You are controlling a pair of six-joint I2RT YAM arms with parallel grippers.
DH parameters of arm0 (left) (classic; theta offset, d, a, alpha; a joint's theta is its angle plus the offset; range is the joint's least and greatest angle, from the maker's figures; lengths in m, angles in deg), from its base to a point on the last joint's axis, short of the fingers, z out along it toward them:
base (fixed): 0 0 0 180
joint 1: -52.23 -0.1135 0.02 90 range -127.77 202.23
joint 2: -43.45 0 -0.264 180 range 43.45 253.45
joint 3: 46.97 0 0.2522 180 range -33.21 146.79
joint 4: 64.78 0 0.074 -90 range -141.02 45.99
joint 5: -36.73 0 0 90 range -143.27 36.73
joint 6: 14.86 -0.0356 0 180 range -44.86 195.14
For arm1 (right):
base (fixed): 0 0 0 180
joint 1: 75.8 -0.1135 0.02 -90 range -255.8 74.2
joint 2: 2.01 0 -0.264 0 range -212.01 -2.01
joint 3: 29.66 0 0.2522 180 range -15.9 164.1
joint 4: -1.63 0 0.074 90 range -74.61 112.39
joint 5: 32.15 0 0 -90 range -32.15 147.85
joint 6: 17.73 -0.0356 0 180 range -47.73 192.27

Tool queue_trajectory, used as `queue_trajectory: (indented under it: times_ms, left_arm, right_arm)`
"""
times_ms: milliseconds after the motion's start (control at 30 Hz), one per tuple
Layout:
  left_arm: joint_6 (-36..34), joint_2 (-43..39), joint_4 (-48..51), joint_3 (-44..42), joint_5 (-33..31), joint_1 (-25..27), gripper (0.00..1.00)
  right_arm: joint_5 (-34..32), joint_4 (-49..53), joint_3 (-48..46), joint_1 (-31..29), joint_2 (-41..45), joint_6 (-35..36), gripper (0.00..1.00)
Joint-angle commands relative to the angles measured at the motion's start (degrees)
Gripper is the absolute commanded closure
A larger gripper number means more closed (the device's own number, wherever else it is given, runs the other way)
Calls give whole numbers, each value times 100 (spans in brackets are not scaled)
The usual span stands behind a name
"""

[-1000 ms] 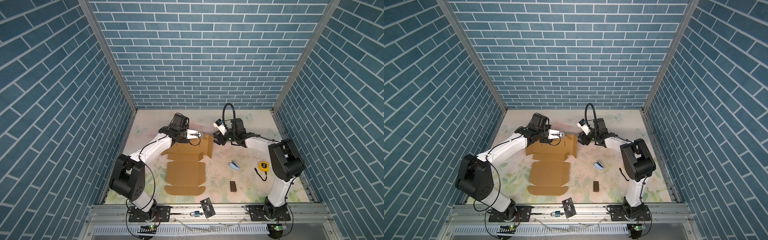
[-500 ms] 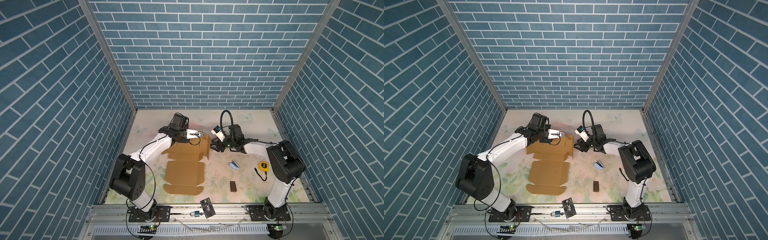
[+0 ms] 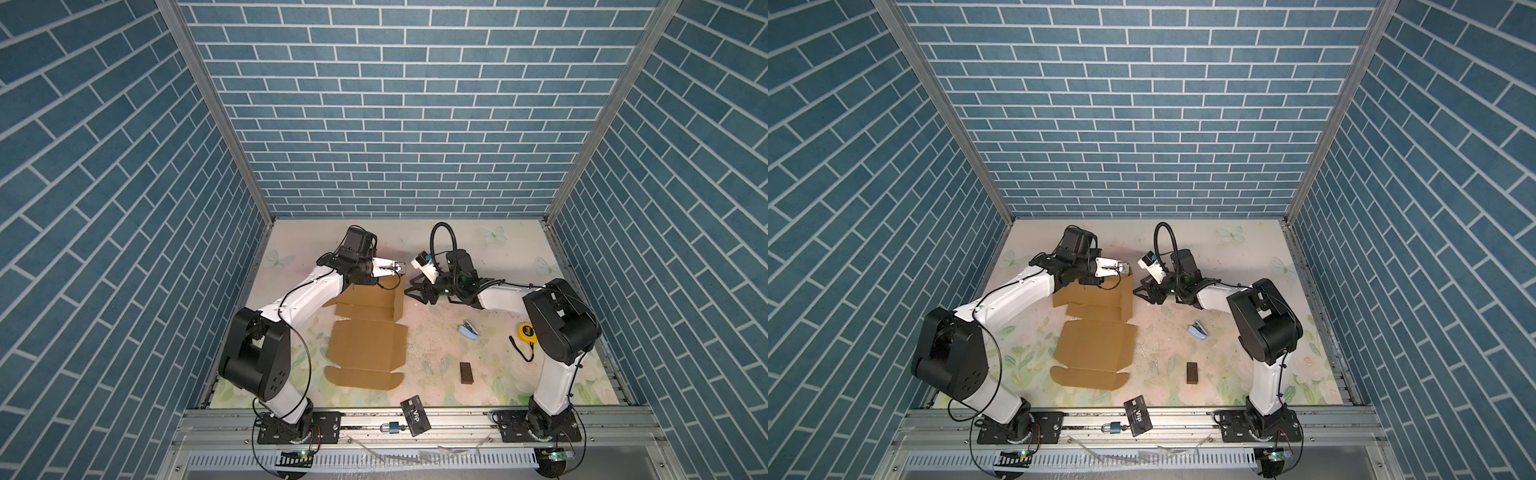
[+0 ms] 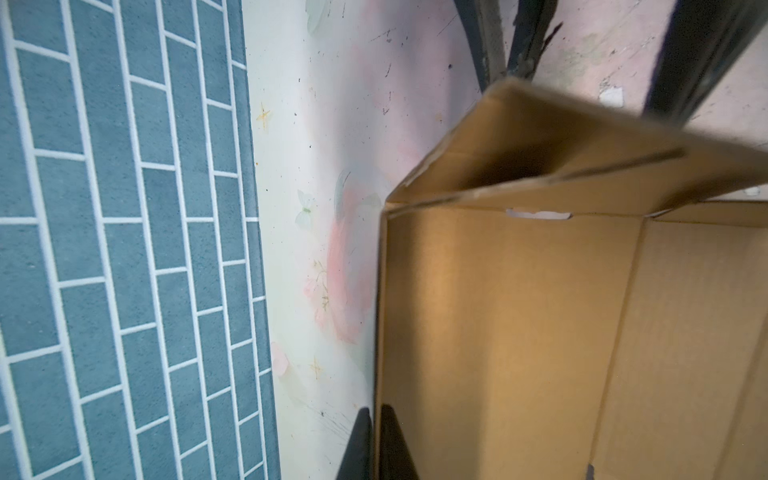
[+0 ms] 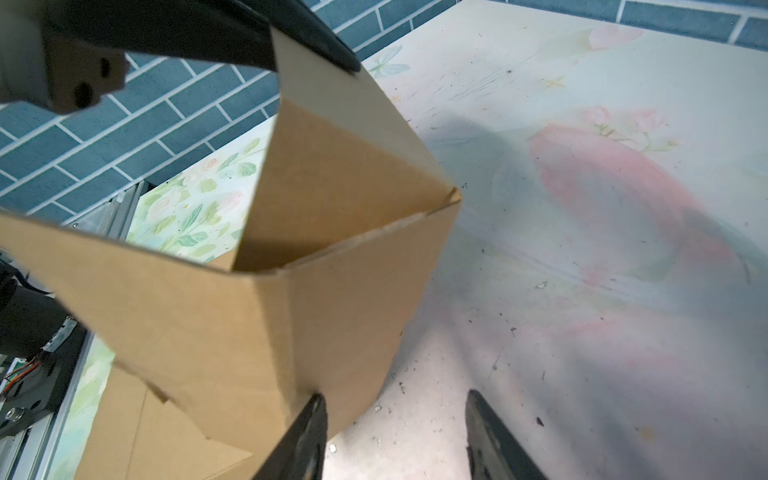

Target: Fold the paper box

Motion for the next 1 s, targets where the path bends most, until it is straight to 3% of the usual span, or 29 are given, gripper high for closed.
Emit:
queue_trajectory:
  times_ms: [0, 333, 733, 967]
  left_arm:
    - [89, 45, -17, 14, 52, -14, 92]
    - [115, -16, -142, -134, -14, -15, 92]
    - [173, -202, -443, -301, -88, -45, 91]
    - [-96, -414, -915, -518, -87, -49, 92]
  right_arm:
    - [41, -485, 80, -138, -85, -273, 46]
    - [-646, -1763, -267, -490, -126, -1378, 41]
    - [-1572, -1807, -619, -802, -47, -1292, 40]
    - [-1784, -1913, -697, -801, 54, -1242, 40]
